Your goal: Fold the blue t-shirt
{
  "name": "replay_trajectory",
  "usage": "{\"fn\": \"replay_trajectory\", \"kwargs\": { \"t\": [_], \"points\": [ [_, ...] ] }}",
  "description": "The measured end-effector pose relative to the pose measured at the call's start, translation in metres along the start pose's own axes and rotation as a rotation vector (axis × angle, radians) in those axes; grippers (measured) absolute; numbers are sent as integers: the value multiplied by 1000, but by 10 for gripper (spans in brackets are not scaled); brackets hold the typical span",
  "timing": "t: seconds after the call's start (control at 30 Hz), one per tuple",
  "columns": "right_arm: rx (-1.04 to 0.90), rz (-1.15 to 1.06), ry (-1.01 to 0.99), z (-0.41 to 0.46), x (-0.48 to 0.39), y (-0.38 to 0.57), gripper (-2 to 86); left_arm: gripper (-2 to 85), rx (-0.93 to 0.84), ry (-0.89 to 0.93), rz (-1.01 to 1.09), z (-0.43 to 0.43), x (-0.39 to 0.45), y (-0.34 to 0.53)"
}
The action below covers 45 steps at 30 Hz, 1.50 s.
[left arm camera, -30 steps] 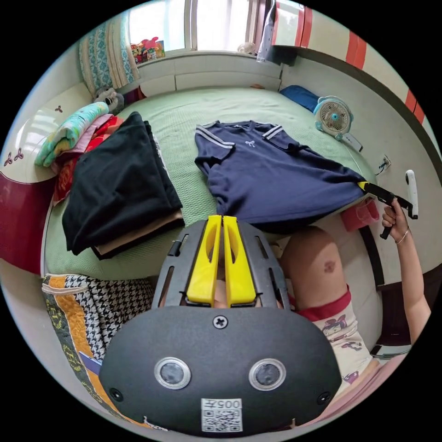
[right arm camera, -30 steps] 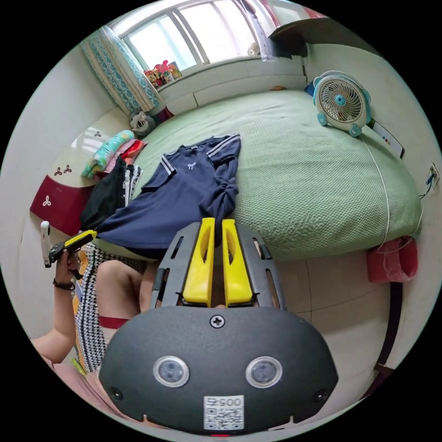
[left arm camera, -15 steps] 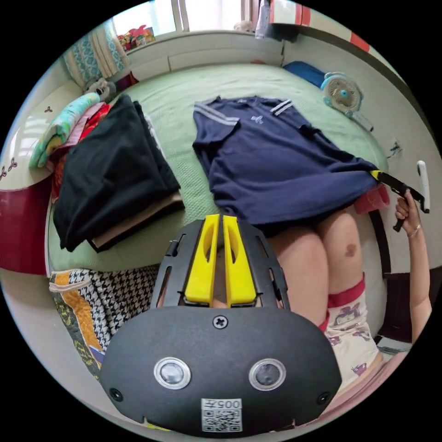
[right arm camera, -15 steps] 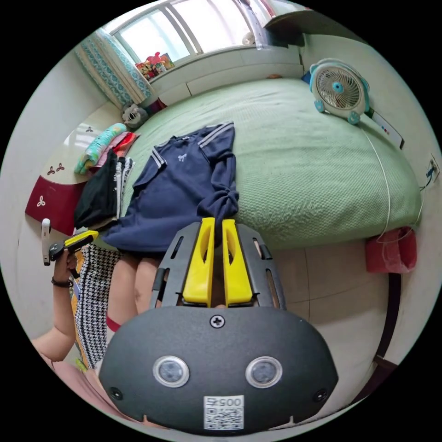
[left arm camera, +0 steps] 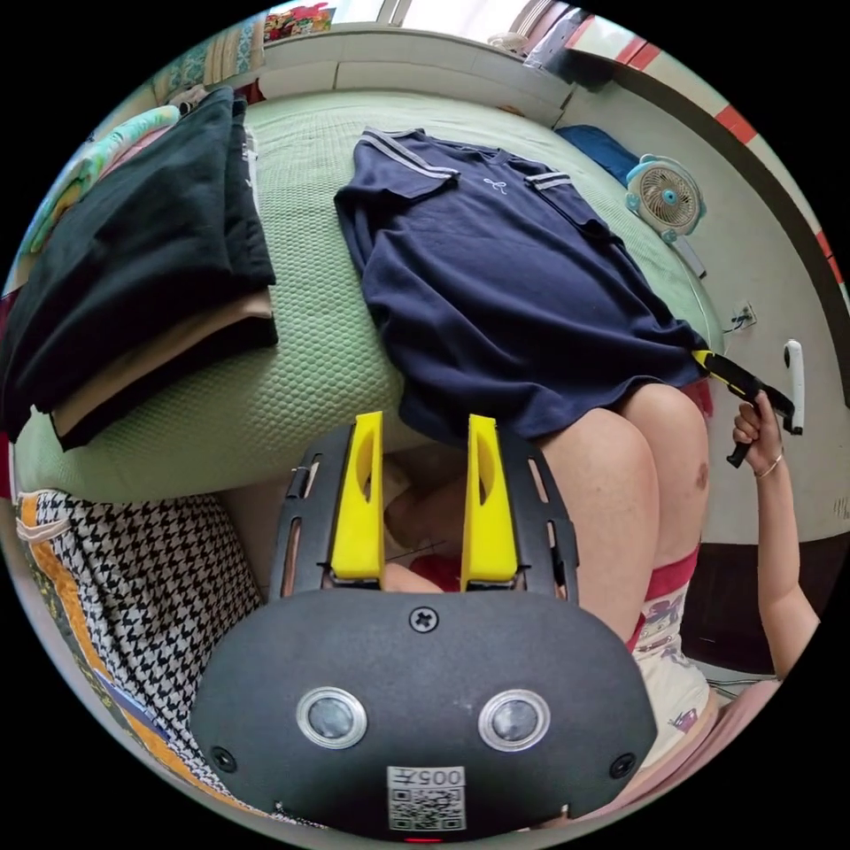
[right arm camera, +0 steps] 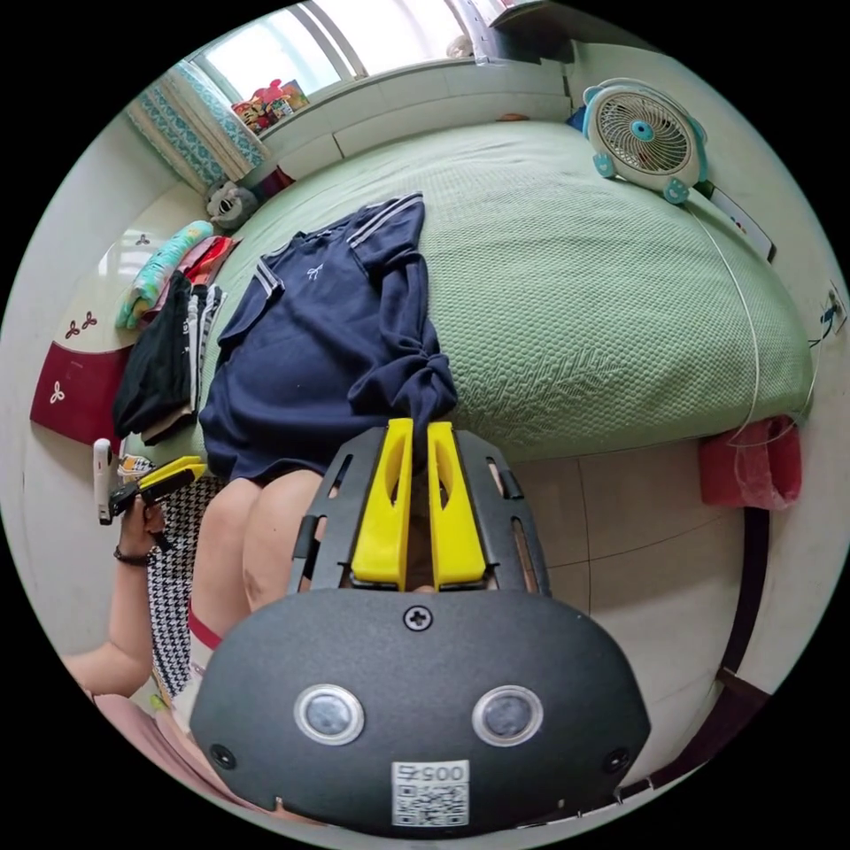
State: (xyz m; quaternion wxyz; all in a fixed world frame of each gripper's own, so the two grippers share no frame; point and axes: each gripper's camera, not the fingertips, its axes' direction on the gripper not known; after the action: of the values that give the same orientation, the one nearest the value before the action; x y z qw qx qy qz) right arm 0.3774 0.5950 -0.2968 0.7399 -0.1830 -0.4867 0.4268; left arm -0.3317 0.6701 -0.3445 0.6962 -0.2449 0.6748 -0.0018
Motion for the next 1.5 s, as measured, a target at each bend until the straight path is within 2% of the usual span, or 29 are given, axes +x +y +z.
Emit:
{"fn": "replay_trajectory", "kwargs": {
  "t": [0.2, 0.5, 0.83, 1.07, 1.5],
  "points": [
    [18, 26, -21, -7, 2, 5, -9, 120, -32, 4, -14, 18, 3, -15],
    [-2, 17, -2, -10, -9, 17, -9, 52, -80, -124, -3, 10, 18, -10],
    [32, -13, 22, -36, -29, 28, -9, 42, 35, -120, 53, -79, 35, 11],
    [105, -33, 36, -88, -45, 40, -10, 41, 140, -97, 73, -158, 48, 31],
    [142, 29, 27, -176, -76, 119, -10, 42, 88, -68, 107, -227, 66, 97]
  ]
}}
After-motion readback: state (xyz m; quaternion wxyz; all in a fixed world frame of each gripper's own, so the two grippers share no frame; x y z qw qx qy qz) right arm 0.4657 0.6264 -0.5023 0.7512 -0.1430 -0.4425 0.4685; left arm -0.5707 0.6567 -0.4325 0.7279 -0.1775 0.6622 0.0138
